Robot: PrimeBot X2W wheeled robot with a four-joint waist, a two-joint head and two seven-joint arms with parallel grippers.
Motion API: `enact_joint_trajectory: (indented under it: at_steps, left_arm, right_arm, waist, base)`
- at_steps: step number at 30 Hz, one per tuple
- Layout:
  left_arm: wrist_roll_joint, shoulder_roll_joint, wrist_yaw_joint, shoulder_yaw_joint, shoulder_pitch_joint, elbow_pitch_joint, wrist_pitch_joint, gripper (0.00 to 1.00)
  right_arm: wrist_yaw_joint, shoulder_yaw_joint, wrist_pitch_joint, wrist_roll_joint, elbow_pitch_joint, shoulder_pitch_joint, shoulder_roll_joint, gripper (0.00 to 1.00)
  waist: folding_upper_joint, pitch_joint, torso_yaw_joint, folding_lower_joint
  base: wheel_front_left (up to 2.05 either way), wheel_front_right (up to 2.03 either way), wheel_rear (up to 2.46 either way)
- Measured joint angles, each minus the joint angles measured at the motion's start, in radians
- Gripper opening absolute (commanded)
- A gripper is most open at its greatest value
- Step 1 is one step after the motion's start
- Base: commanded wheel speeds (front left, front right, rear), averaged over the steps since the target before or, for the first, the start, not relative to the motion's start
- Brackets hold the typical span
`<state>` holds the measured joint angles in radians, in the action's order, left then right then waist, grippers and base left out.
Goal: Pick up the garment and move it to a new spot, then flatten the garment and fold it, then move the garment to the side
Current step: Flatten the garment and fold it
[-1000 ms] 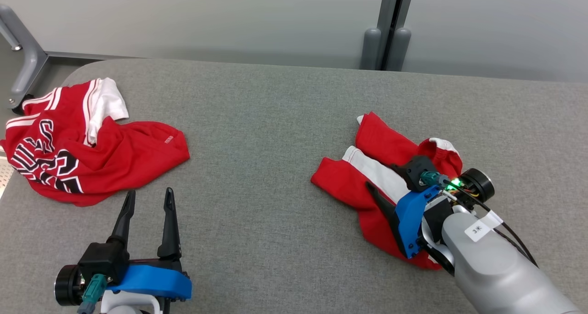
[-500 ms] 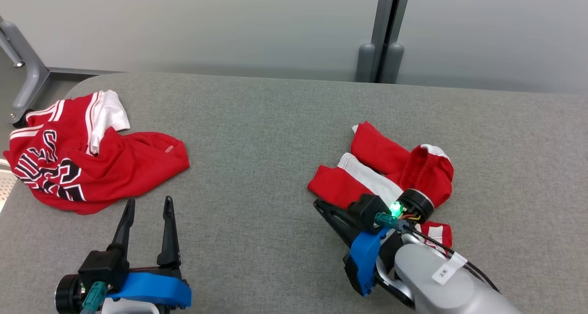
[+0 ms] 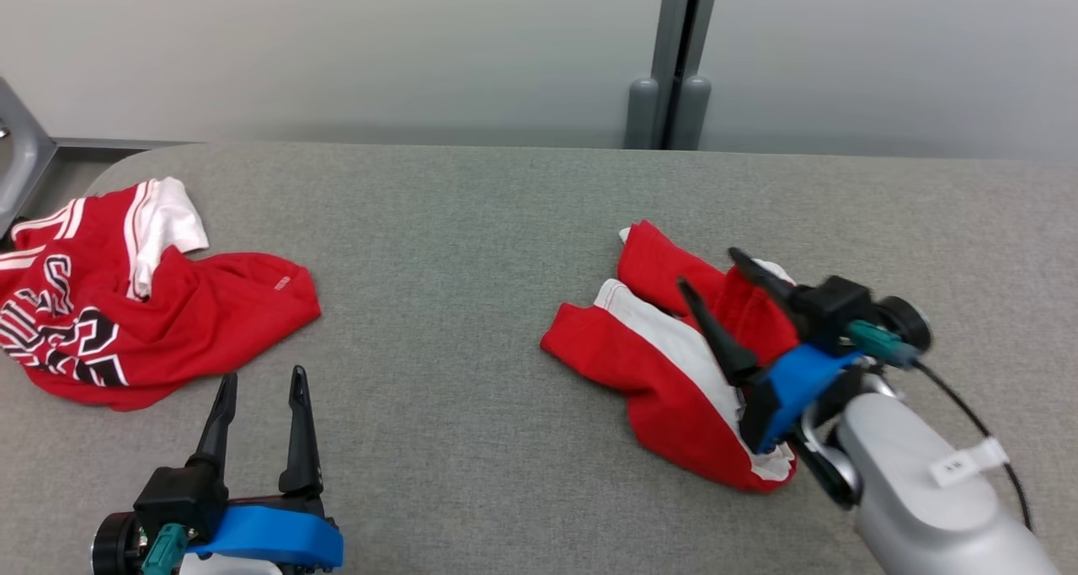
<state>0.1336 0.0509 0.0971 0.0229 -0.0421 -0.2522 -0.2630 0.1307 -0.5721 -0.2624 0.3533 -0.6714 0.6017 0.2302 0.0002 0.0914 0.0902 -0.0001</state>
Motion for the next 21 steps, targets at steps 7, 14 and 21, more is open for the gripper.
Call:
enact_joint_trajectory:
  at_steps: [7,14,21]
  left_arm:
    - [-0.017,0.0,0.0,0.028,0.014,0.001,0.0,1.0]
    - [-0.038,0.001,0.005,0.05,0.032,-0.004,0.0,1.0]
    - [-0.051,0.001,0.01,0.058,0.048,-0.016,0.0,1.0]
  right_arm:
    - [0.0,0.3,0.0,-0.103,0.198,-0.222,0.01,1.0]
    - [0.0,0.488,0.0,-0.151,0.329,-0.422,-0.057,1.0]
    - [0.0,0.567,0.0,-0.177,0.392,-0.545,-0.117,1.0]
  waist:
    - [-0.0002,-0.011,-0.033,0.0]
    - [-0.0002,-0.026,-0.059,0.0]
    - [-0.0002,-0.044,-0.071,0.0]
  base:
    - [0.0,0.0,0.0]
    - [0.0,0.0,0.0]
    - [0.0,0.0,0.0]
